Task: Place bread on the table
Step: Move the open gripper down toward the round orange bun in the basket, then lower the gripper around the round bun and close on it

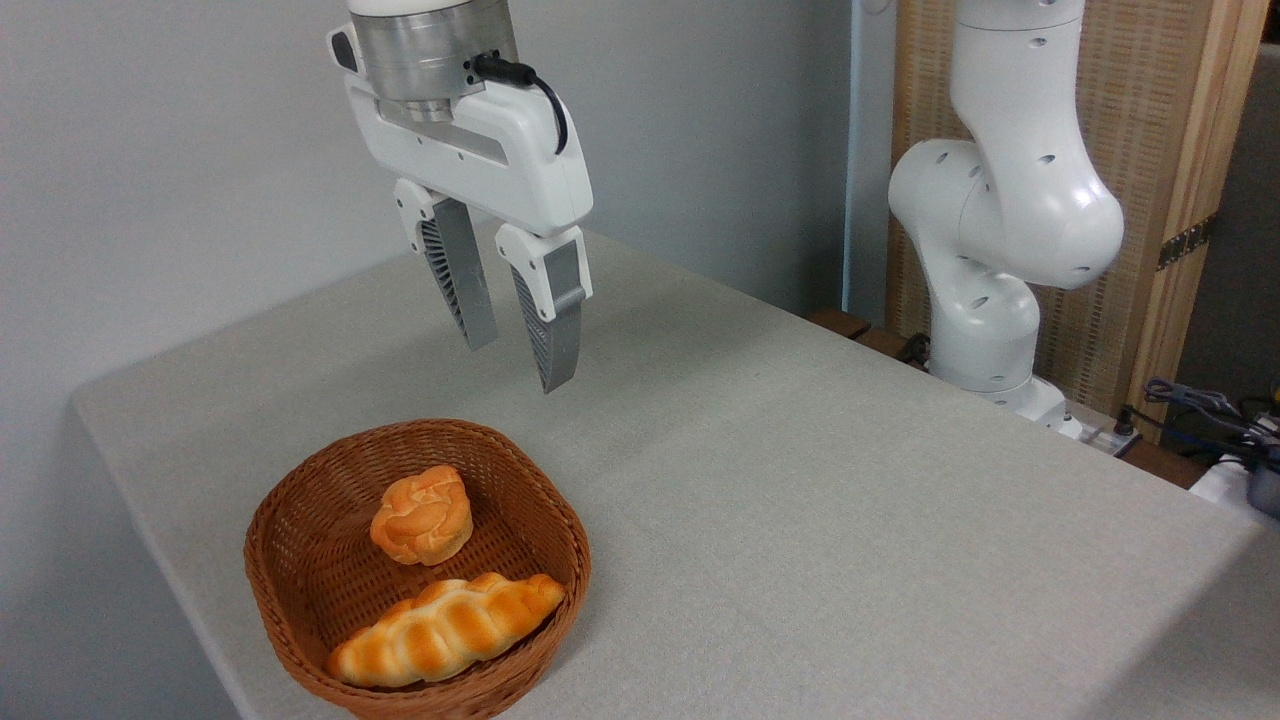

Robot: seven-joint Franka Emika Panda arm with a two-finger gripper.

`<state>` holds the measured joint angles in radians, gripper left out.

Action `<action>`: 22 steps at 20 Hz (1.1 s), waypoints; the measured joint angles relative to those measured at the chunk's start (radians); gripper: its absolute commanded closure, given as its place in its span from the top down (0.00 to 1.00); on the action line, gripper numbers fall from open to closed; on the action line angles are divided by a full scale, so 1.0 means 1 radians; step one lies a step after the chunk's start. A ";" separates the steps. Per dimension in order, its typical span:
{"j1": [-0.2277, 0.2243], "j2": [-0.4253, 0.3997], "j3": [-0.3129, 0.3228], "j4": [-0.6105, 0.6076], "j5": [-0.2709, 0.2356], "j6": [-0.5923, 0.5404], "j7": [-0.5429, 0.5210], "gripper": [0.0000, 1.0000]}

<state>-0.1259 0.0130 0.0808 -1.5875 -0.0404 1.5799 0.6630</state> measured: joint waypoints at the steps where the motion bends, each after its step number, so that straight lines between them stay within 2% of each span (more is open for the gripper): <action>1: 0.000 0.000 0.000 -0.002 0.000 0.005 0.000 1.00; 9: -0.012 -0.001 -0.020 -0.118 0.000 0.226 0.000 1.00; 17: -0.018 0.018 -0.090 -0.301 -0.023 0.502 0.000 1.00; 22: -0.020 0.064 -0.104 -0.317 -0.023 0.580 0.001 1.00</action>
<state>-0.1462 0.0772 -0.0230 -1.9042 -0.0637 2.1600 0.6637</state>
